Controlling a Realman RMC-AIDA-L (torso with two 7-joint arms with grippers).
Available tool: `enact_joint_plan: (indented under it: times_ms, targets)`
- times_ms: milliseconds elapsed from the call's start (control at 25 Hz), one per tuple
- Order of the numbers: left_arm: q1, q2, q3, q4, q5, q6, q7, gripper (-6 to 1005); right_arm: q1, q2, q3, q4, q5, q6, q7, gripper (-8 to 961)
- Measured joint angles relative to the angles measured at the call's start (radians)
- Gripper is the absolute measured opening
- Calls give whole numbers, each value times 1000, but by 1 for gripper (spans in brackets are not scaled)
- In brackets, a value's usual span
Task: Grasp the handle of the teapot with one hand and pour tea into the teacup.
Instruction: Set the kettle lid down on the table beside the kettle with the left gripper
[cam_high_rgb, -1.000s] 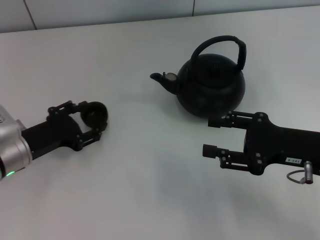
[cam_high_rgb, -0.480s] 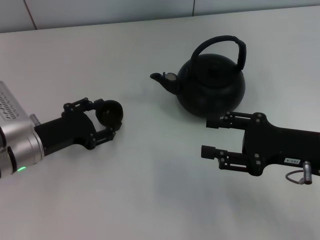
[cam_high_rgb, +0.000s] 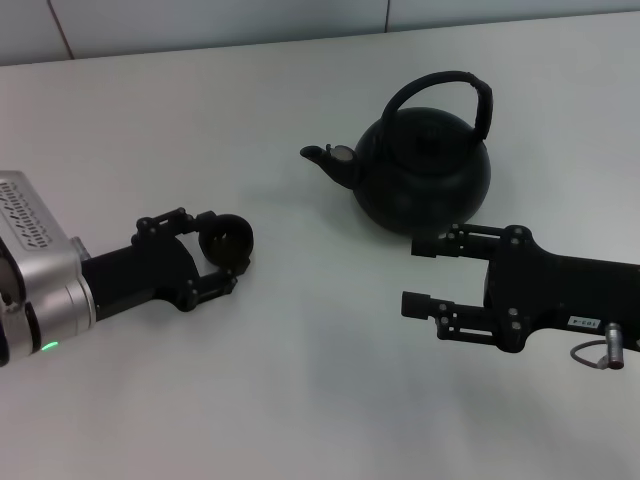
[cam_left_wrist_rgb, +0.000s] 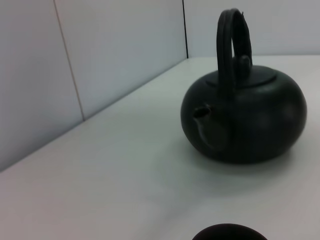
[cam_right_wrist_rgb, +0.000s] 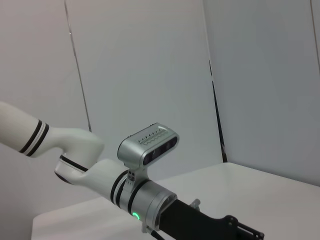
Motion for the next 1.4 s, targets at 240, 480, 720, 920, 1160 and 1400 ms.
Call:
enact_joint_plan:
  times_ms: [240, 480, 720, 920, 1160, 1400]
  targets:
    - [0, 0, 42, -4, 0, -24, -2, 695, 0, 0, -1, 0, -2, 0, 0, 590]
    - [-9, 0, 53, -17, -1, -28, -8, 695, 1, -2, 0, 0, -5, 0, 0, 588]
    - [-13, 0, 55, -17, 2, -28, -52, 694, 1, -3, 0, 0, -7, 0, 0, 585]
    - [-13, 0, 56, -17, 3, -26, -56, 694, 0, -3, 0, 0, -8, 0, 0, 582]
    - [-14, 0, 66, -16, 3, -28, -53, 694, 0, -3, 0, 0, -8, 0, 0, 580]
    - [-14, 0, 72, -16, 0, -25, -57, 695, 0, -3, 0, 0, -9, 0, 0, 577]
